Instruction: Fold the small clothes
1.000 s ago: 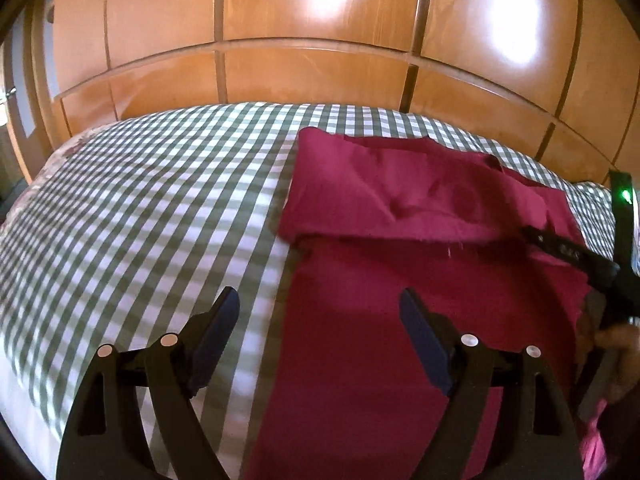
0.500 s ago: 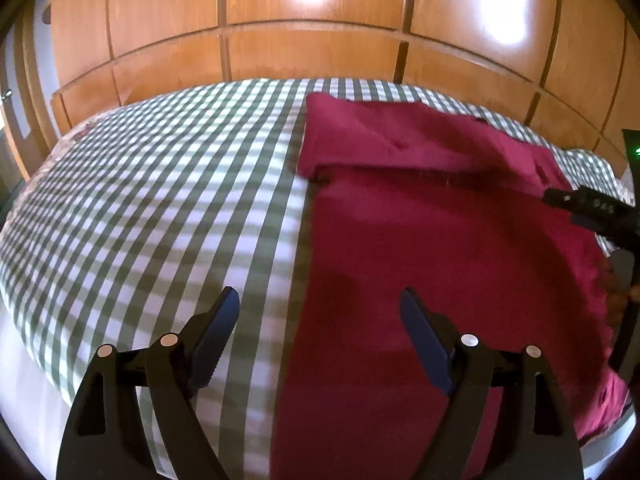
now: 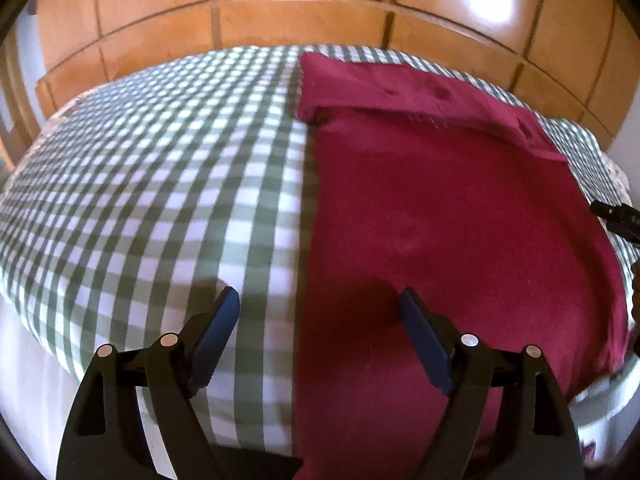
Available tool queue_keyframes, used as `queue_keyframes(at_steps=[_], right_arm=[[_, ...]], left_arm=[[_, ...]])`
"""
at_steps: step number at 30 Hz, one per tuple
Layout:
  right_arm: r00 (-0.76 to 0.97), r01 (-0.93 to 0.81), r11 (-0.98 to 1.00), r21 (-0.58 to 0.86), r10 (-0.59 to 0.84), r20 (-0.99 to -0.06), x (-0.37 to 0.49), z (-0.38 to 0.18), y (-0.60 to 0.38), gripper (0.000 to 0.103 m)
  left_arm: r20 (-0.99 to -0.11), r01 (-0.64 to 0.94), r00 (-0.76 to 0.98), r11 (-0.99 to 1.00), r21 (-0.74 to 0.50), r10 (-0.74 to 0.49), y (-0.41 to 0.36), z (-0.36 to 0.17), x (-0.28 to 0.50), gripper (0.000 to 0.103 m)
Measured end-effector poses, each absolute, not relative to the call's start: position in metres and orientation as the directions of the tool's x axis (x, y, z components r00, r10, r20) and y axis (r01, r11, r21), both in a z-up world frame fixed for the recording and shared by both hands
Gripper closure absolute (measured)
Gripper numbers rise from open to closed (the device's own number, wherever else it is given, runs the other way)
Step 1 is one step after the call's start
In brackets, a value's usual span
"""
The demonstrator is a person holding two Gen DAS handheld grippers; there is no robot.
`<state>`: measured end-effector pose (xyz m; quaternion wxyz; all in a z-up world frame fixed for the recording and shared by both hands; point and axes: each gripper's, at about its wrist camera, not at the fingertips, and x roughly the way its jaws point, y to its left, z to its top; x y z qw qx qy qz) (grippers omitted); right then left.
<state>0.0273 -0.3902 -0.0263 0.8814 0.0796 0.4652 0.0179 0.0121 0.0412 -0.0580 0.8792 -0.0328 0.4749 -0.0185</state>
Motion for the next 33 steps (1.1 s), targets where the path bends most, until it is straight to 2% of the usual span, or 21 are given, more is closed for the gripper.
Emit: queue_keyframes(at_steps=[5,8,11,13,14,16,17,18,20,26,29,33], right_arm=[[0.510,0.052,0.981,0.189,0.137,-0.849,-0.008,-0.033,-0.418,0.011],[0.470,0.043,0.975,0.217,0.171,-0.866,-0.032,-0.036,-0.425,0.023],[0.428,0.029,0.971,0.238,0.203,-0.881,-0.055,-0.039,-0.424,0.033],[0.398,0.012,0.970,0.244,0.219,-0.891,-0.070,-0.042,-0.422,0.038],[0.385,0.006,0.969,0.246,0.224,-0.895,-0.075,-0.044,-0.421,0.041],[0.337,-0.014,0.966,0.260,0.249,-0.908,-0.083,-0.049,-0.414,0.052],[0.317,-0.029,0.964,0.263,0.258,-0.913,-0.086,-0.050,-0.411,0.065],[0.302,-0.039,0.961,0.274,0.273,-0.913,-0.087,-0.050,-0.409,0.079],[0.295,-0.060,0.947,0.316,0.319,-0.901,-0.088,-0.043,-0.405,0.094],[0.414,-0.108,0.866,0.489,0.486,-0.769,-0.062,0.003,-0.402,0.094],[0.463,-0.089,0.845,0.528,0.504,-0.729,-0.031,0.012,-0.405,0.094],[0.489,-0.046,0.848,0.528,0.480,-0.728,0.012,0.009,-0.409,0.094]], left_arm=[[-0.845,0.135,0.486,0.975,-0.178,-0.221,0.044,-0.056,-0.006,0.032],[-0.846,0.180,0.435,0.950,-0.255,-0.309,0.043,-0.058,-0.019,0.032],[-0.850,0.212,0.402,0.938,-0.275,-0.340,0.040,-0.060,-0.031,0.033],[-0.852,0.225,0.381,0.930,-0.291,-0.359,0.039,-0.062,-0.036,0.043],[-0.853,0.226,0.373,0.927,-0.300,-0.366,0.039,-0.063,-0.037,0.052],[-0.851,0.227,0.356,0.919,-0.323,-0.387,0.041,-0.065,-0.038,0.072],[-0.848,0.231,0.352,0.915,-0.332,-0.397,0.042,-0.064,-0.038,0.091],[-0.843,0.232,0.351,0.910,-0.343,-0.407,0.044,-0.062,-0.039,0.092],[-0.813,0.244,0.358,0.886,-0.393,-0.460,0.050,-0.052,-0.039,0.093],[-0.678,0.214,0.401,0.783,-0.584,-0.616,0.075,-0.020,-0.023,0.094],[-0.631,0.180,0.425,0.744,-0.643,-0.649,0.081,-0.014,-0.001,0.094],[-0.608,0.124,0.447,0.719,-0.684,-0.656,0.082,-0.013,0.039,0.094]])
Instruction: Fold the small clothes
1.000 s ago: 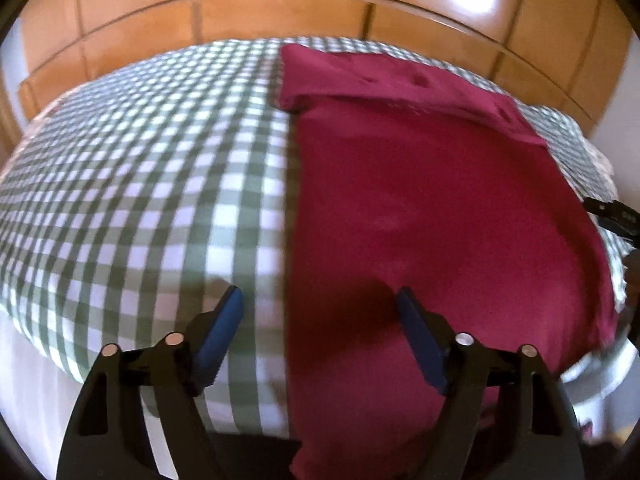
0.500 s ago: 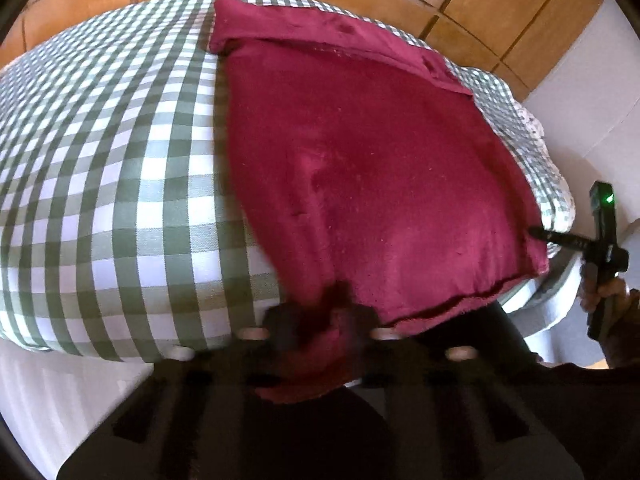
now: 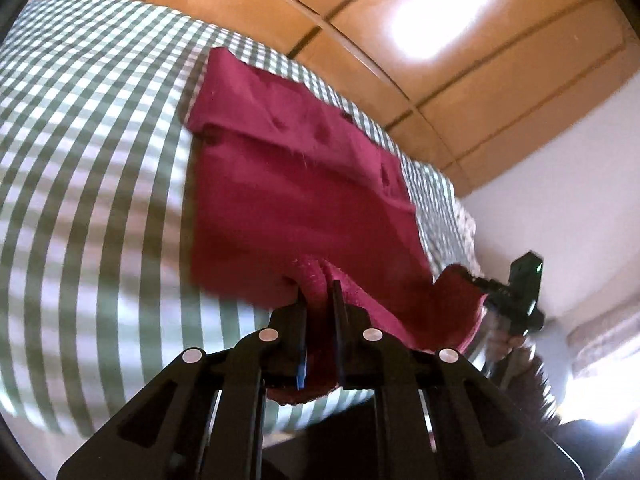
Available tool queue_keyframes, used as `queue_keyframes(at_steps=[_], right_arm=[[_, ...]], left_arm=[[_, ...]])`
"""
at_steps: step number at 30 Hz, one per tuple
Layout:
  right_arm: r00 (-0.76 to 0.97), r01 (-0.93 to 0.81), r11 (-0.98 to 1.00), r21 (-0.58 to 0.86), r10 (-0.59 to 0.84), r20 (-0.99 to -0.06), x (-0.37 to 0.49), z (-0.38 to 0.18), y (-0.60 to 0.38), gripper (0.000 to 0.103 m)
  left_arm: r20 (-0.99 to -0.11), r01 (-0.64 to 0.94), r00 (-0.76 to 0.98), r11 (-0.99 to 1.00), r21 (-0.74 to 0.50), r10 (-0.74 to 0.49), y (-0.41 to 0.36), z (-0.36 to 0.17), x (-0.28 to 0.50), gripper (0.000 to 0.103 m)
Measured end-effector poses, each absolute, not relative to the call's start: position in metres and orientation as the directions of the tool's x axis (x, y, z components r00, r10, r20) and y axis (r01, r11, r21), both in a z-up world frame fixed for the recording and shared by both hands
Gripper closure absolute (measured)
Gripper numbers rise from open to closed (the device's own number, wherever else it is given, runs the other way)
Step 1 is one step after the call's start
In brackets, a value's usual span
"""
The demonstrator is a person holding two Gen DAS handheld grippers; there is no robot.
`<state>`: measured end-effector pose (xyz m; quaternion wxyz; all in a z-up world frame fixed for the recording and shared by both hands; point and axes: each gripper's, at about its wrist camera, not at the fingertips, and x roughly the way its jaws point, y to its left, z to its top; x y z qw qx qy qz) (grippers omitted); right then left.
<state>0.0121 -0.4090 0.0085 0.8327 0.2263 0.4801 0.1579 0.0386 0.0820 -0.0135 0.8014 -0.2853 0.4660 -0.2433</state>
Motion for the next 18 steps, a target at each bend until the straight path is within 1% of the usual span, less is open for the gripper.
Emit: queue_keyframes(at_steps=[5,6,7,8,9,10,11,12,14,18], right_arm=[[0.508,0.013,0.840,0.542,0.462,-0.727,0.065,0.003,-0.415,0.094],[0.513,0.019,0.841,0.540,0.456,-0.728,0.072,0.002,-0.415,0.090],[0.521,0.024,0.836,0.548,0.457,-0.721,0.079,0.002,-0.416,0.086],[0.528,0.021,0.822,0.570,0.475,-0.704,0.086,0.002,-0.418,0.065],[0.537,0.020,0.807,0.590,0.489,-0.687,0.091,0.001,-0.421,0.046],[0.557,0.022,0.804,0.594,0.484,-0.675,0.093,0.005,-0.424,0.040],[0.572,0.022,0.805,0.593,0.476,-0.668,0.092,0.009,-0.426,0.029],[0.583,0.020,0.802,0.598,0.476,-0.658,0.090,0.011,-0.429,0.021],[0.596,0.024,0.802,0.596,0.467,-0.653,0.078,0.014,-0.438,0.016],[0.583,0.050,0.835,0.548,0.421,-0.695,0.049,0.001,-0.452,0.016]], left_arm=[[-0.611,0.053,0.478,0.715,-0.698,-0.631,0.086,-0.016,0.084,0.094],[-0.617,0.033,0.484,0.718,-0.696,-0.620,0.089,-0.017,0.093,0.094],[-0.624,0.012,0.491,0.721,-0.693,-0.608,0.090,-0.018,0.102,0.094],[-0.633,-0.021,0.499,0.723,-0.691,-0.591,0.093,-0.020,0.111,0.093],[-0.636,-0.042,0.504,0.719,-0.693,-0.584,0.097,-0.021,0.116,0.085],[-0.636,-0.066,0.514,0.713,-0.698,-0.576,0.101,-0.022,0.120,0.077],[-0.635,-0.108,0.540,0.703,-0.703,-0.552,0.110,-0.023,0.121,0.046],[-0.632,-0.137,0.567,0.696,-0.704,-0.528,0.117,-0.023,0.120,0.023],[-0.618,-0.141,0.597,0.692,-0.708,-0.511,0.131,-0.023,0.112,0.023],[-0.637,-0.078,0.571,0.738,-0.670,-0.518,0.132,-0.031,0.086,0.023]])
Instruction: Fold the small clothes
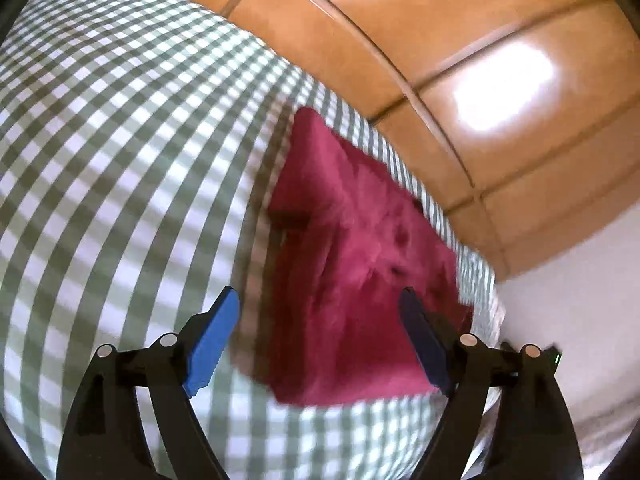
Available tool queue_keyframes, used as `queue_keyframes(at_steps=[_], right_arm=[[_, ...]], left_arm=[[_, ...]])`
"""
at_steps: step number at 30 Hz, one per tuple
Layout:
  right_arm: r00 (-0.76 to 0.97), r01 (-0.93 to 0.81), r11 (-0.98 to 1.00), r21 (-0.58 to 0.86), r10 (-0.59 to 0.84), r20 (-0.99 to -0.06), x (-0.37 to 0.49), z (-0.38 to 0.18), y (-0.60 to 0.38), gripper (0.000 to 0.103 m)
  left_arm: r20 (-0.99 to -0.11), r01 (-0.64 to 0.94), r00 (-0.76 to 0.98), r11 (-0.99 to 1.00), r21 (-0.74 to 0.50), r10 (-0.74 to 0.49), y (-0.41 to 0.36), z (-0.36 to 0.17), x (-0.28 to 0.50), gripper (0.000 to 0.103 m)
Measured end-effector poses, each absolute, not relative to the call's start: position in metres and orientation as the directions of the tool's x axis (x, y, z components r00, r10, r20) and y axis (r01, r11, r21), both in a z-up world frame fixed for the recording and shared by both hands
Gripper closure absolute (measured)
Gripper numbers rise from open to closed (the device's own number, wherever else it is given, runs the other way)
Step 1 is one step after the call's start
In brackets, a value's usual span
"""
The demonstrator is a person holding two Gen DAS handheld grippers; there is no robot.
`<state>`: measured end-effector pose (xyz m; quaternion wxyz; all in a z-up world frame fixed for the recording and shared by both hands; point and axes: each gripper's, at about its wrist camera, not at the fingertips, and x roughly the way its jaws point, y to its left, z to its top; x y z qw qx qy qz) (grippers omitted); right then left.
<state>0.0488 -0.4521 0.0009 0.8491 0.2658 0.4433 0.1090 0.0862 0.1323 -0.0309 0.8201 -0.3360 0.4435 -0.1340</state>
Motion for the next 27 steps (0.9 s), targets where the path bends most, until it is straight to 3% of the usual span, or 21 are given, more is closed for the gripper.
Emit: queue_keyframes(at_steps=[2,4,8,12,17,27], right_arm=[[0.554,0.064,0.866,0.496,0.383,-0.739,0.035,-0.012,-0.450,0.017],[0.522,0.073,0.880,0.469,0.367,-0.770,0.028,-0.029,-0.445,0.026],[0.515,0.072,0.890,0.450,0.353,-0.781,0.041,-0.044,-0.428,0.054],[0.514,0.091,0.888,0.451,0.346,-0.785,0.048,-0.047,-0.423,0.075],[0.510,0.062,0.889,0.454,0.363,-0.780,0.028,-0.039,-0.420,0.080],[0.447,0.023,0.895,0.446,0.389,-0.805,-0.047,-0.033,-0.418,0.080]], left_arm=[[-0.653,-0.031,0.538,0.762,-0.647,-0.533,0.121,-0.040,0.074,0.024],[-0.667,0.011,0.503,0.776,-0.631,-0.550,0.108,-0.049,0.069,0.033],[-0.705,0.051,0.466,0.812,-0.581,-0.534,0.084,-0.059,0.068,0.050],[-0.712,0.027,0.468,0.813,-0.582,-0.524,0.085,-0.064,0.077,0.077],[-0.715,0.061,0.476,0.830,-0.554,-0.512,0.088,-0.058,0.062,0.085],[-0.724,0.086,0.429,0.823,-0.562,-0.540,0.096,-0.050,-0.006,0.085]])
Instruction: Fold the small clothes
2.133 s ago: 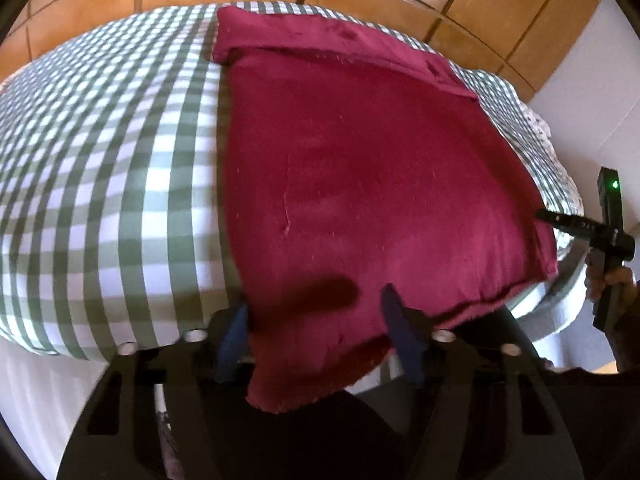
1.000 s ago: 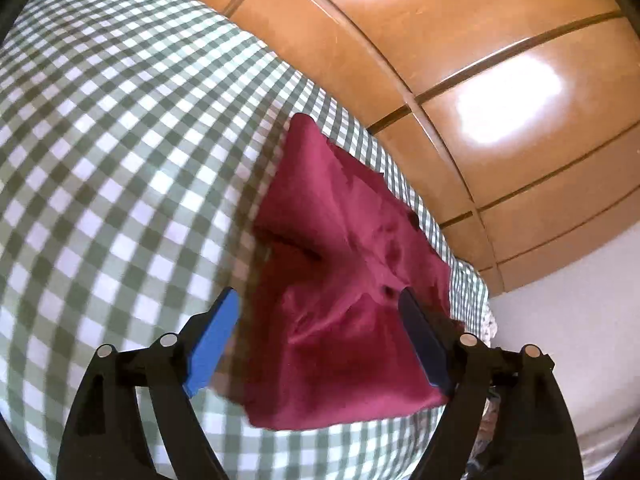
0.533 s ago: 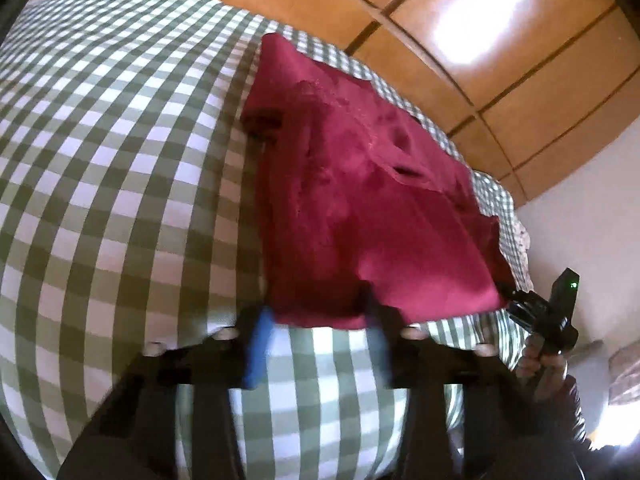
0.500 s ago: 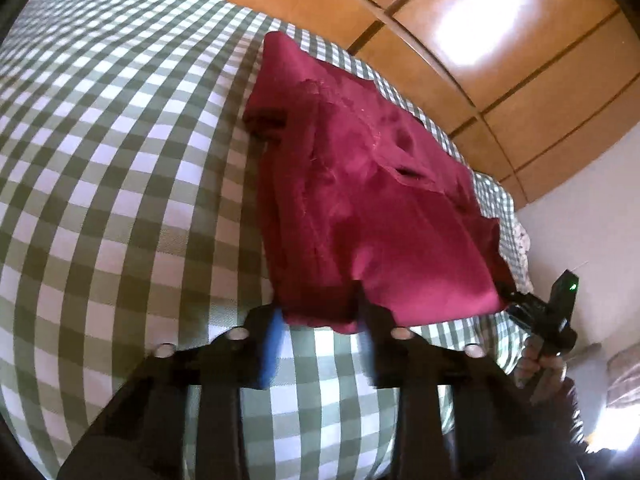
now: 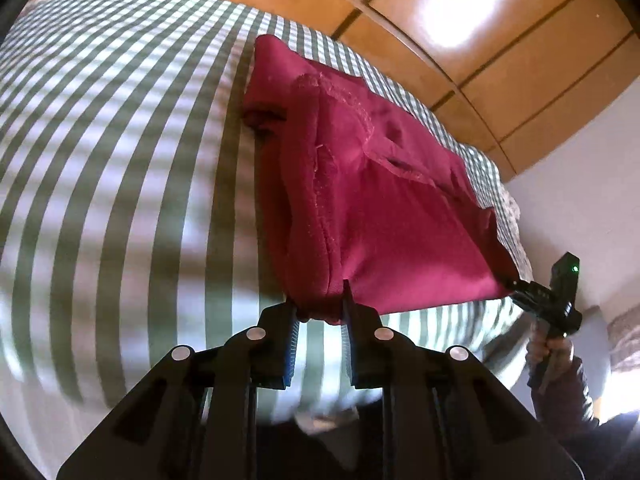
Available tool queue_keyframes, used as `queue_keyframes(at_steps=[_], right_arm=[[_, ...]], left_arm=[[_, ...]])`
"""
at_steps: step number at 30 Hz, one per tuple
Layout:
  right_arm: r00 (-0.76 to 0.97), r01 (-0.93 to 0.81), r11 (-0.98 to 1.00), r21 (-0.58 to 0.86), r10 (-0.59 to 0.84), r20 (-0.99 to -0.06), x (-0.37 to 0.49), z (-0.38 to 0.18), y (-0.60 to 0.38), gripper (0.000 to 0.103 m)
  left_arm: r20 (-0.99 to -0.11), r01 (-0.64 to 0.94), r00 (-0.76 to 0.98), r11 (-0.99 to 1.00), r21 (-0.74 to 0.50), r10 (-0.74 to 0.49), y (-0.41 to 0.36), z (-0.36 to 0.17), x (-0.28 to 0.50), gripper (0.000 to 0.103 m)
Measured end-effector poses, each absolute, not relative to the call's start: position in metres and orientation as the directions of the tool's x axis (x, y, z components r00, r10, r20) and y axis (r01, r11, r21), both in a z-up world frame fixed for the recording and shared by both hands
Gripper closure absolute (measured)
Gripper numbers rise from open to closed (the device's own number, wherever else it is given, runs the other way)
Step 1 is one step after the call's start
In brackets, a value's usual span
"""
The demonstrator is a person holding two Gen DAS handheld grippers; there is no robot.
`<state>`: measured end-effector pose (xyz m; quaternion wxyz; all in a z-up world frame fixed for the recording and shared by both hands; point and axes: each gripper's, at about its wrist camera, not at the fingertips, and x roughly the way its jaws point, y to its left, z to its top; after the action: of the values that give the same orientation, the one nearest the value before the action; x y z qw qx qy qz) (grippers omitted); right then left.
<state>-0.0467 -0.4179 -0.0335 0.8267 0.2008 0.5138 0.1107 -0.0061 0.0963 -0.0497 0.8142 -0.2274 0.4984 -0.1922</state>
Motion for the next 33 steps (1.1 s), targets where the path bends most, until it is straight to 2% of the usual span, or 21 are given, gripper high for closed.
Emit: queue_keyframes(at_steps=[5,7,8,9,10,13,18,19,20,21,22,24,25,33], right_arm=[[0.395,-0.021,0.913,0.408,0.383,-0.835,-0.080,-0.030,-0.416,0.080],[0.412,-0.030,0.924,0.381,0.358,-0.838,-0.081,-0.023,-0.416,0.073],[0.430,-0.031,0.929,0.370,0.346,-0.834,-0.080,-0.019,-0.417,0.070],[0.452,-0.030,0.930,0.365,0.339,-0.825,-0.076,-0.014,-0.418,0.067],[0.482,-0.029,0.934,0.356,0.325,-0.813,-0.069,-0.008,-0.418,0.066],[0.523,-0.040,0.953,0.300,0.276,-0.807,-0.049,0.000,-0.413,0.057],[0.529,-0.064,0.970,0.232,0.231,-0.817,-0.019,-0.006,-0.401,0.057],[0.523,-0.073,0.974,0.217,0.222,-0.823,-0.011,-0.009,-0.397,0.058],[0.519,-0.076,0.975,0.207,0.216,-0.827,-0.007,-0.012,-0.395,0.061],[0.513,-0.078,0.976,0.204,0.215,-0.831,-0.006,-0.016,-0.395,0.068],[0.497,-0.082,0.976,0.201,0.215,-0.841,-0.002,-0.020,-0.394,0.074],[0.486,-0.090,0.977,0.195,0.214,-0.848,-0.003,-0.022,-0.391,0.092],[0.487,-0.093,0.977,0.194,0.215,-0.847,-0.006,-0.020,-0.392,0.095],[0.582,-0.126,0.955,0.269,0.290,-0.760,-0.024,0.037,-0.399,0.096]], left_arm=[[-0.741,0.094,0.383,0.821,-0.563,-0.552,0.096,-0.048,-0.038,0.085],[-0.761,0.103,0.390,0.845,-0.524,-0.519,0.095,-0.042,-0.040,0.079],[-0.769,0.093,0.408,0.860,-0.502,-0.493,0.098,-0.038,-0.038,0.067],[-0.760,0.090,0.429,0.861,-0.501,-0.488,0.101,-0.033,-0.034,0.048],[-0.748,0.082,0.457,0.861,-0.503,-0.481,0.105,-0.029,-0.030,0.042],[-0.738,0.064,0.502,0.870,-0.488,-0.451,0.110,-0.021,-0.009,0.041],[-0.734,0.096,0.524,0.886,-0.454,-0.433,0.098,-0.024,0.026,0.041],[-0.735,0.100,0.521,0.886,-0.452,-0.434,0.096,-0.026,0.029,0.042],[-0.739,0.108,0.513,0.888,-0.448,-0.435,0.091,-0.030,0.036,0.049],[-0.744,0.117,0.502,0.887,-0.446,-0.440,0.087,-0.033,0.040,0.060],[-0.747,0.122,0.494,0.886,-0.448,-0.446,0.086,-0.035,0.041,0.067],[-0.748,0.139,0.482,0.883,-0.448,-0.456,0.080,-0.038,0.044,0.094],[-0.736,0.143,0.500,0.882,-0.449,-0.456,0.081,-0.036,0.041,0.096],[-0.673,0.193,0.588,0.885,-0.423,-0.449,0.089,0.002,0.018,0.096]])
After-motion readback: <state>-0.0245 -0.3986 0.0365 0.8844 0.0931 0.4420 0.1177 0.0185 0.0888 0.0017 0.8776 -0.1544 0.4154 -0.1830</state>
